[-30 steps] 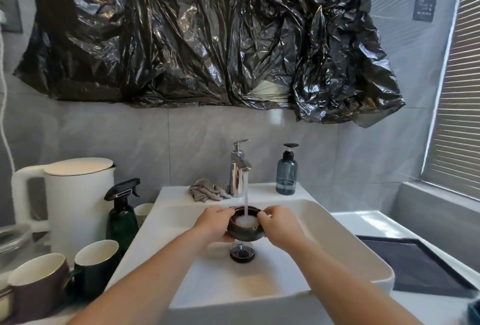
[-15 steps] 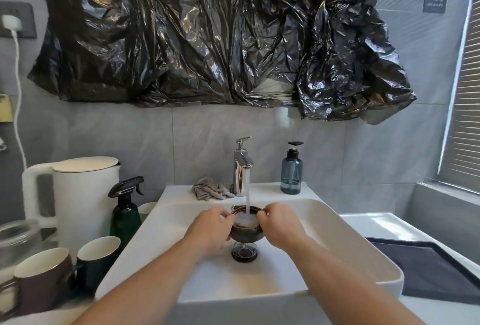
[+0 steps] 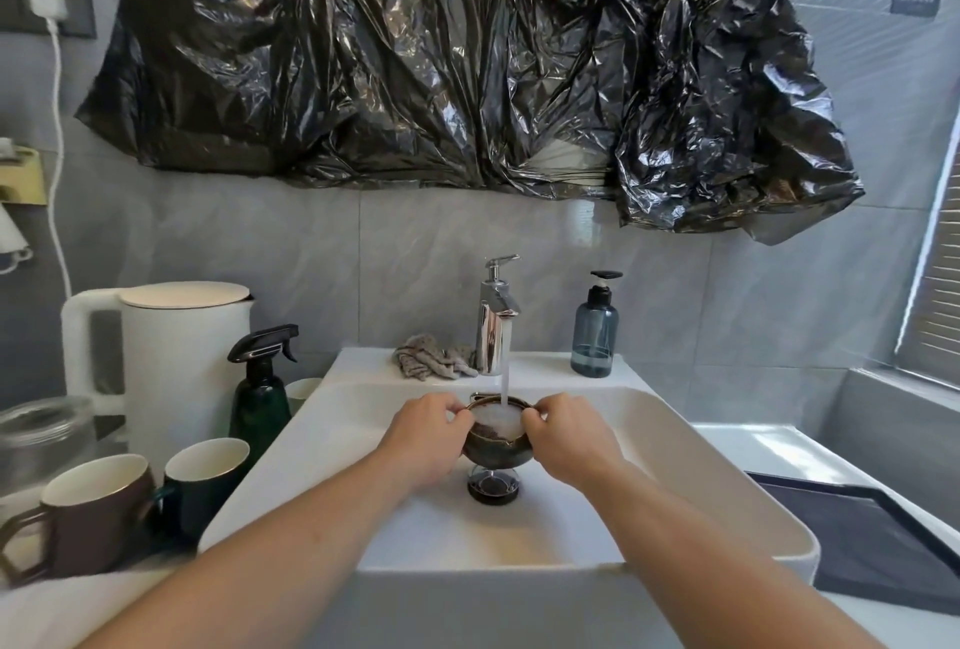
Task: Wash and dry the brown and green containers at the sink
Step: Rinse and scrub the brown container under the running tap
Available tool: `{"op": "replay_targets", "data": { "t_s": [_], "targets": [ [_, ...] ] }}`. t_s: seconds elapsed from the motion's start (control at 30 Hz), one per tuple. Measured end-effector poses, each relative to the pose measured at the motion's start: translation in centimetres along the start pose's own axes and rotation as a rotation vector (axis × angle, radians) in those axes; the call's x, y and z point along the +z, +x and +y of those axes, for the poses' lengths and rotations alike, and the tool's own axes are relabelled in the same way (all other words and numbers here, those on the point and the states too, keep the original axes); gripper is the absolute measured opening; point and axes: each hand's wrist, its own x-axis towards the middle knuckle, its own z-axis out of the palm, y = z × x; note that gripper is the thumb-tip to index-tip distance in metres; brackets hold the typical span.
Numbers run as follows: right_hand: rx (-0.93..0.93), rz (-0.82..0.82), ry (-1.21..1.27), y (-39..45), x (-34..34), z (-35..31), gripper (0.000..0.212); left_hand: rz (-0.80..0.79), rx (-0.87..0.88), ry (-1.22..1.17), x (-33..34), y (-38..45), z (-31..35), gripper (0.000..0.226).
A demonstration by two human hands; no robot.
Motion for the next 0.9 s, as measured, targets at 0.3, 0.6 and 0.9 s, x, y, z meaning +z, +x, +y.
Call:
{"op": "replay_targets", "data": {
  "t_s": [0.3, 0.6, 0.9],
  "targets": [
    [0.028, -0.008, 0.037, 0.27, -0.04, -0.04, 0.036, -0.015, -0.034, -0.040, 0.19, 0.29, -0.27, 0.023],
    [0.054, -0.047, 0.134, 0.33, -0.17, 0.50, 0.038, -0.040, -0.028, -0.091, 0.41, 0.63, -0.50, 0.026],
    [0.054, -0.040, 0.137, 0.00, -0.46, 0.34, 0.040, -0.035, -0.044, -0.072, 0.60, 0.68, -0.51, 0.028]
  ]
}}
